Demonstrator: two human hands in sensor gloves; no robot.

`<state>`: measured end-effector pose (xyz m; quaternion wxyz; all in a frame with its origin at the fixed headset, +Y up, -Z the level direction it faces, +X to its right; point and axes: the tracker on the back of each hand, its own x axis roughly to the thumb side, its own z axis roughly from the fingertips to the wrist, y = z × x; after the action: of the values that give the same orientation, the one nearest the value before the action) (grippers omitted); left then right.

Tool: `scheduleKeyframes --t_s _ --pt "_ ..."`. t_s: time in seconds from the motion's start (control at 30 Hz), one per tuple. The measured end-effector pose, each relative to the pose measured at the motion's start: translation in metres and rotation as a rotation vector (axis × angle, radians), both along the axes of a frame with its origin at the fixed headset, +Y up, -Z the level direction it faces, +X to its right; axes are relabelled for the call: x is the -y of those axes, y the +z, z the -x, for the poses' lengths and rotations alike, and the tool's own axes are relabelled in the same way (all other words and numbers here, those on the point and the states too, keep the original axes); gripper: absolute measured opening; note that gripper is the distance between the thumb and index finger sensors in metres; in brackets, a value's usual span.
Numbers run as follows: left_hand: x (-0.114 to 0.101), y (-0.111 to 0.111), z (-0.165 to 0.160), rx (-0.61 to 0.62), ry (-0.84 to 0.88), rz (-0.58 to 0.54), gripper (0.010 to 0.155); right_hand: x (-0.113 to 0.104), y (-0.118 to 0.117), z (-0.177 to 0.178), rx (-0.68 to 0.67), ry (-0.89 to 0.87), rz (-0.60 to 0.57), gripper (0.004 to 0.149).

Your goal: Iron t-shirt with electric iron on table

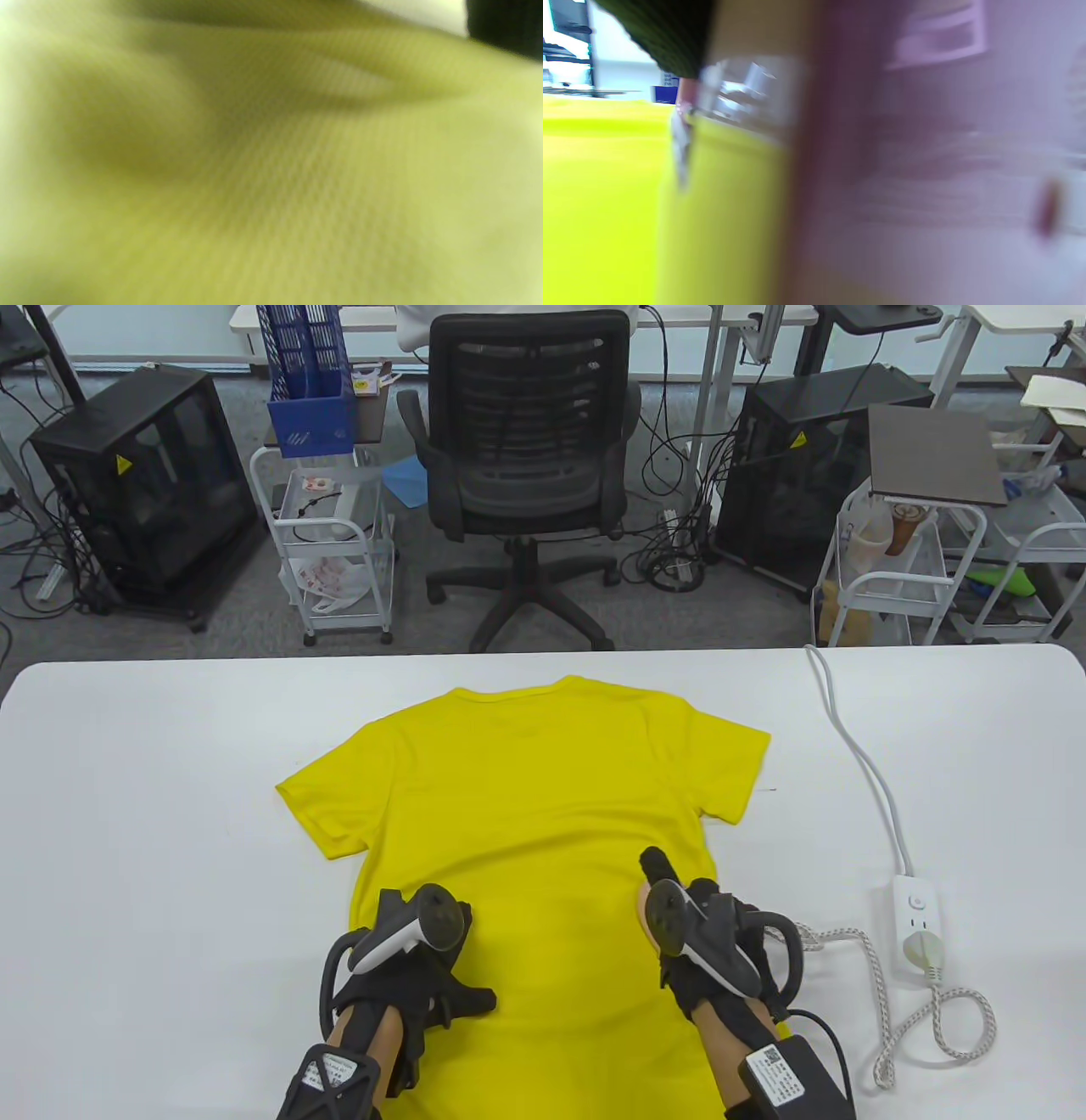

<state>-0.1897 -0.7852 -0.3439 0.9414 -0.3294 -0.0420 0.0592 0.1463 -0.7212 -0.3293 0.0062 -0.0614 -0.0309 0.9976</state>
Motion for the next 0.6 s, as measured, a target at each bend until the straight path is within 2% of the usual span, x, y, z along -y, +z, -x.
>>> scheduleKeyframes --t_s 0.07,0.13,0.2,0.23,0.3,0.37,0.43,0.5,0.6 --pt "0.0 0.0 0.001 0.002 0.004 0.002 0.108 -0.001 0.003 -0.005 0.009 -0.099 -0.014 0.066" --pt "0.0 0.0 0.001 0.005 0.005 0.001 0.107 -0.008 0.009 0.01 -0.061 -0.079 -0.014 0.066" --pt "0.001 0.0 0.001 0.006 0.007 0.004 0.106 -0.014 0.019 0.042 -0.203 -0.04 0.006 0.066" --pt "0.001 0.001 0.001 0.006 0.006 0.003 0.104 -0.014 0.023 0.053 -0.234 -0.039 -0.005 0.066" --pt "0.001 0.002 0.001 0.001 0.008 -0.006 0.099 -0.011 0.034 0.086 -0.354 -0.022 -0.008 0.066" --pt "0.001 0.002 0.002 -0.005 0.016 -0.008 0.096 -0.005 0.04 0.104 -0.421 -0.025 0.008 0.066" --pt "0.001 0.002 0.002 -0.007 0.016 -0.01 0.096 0.002 0.042 0.111 -0.447 -0.026 0.043 0.066" --pt "0.001 0.002 0.003 -0.015 0.019 -0.011 0.096 0.003 0.038 0.104 -0.432 -0.04 0.035 0.066" --pt "0.001 0.002 0.003 -0.015 0.013 -0.012 0.096 0.004 0.027 0.073 -0.311 -0.04 0.025 0.066"
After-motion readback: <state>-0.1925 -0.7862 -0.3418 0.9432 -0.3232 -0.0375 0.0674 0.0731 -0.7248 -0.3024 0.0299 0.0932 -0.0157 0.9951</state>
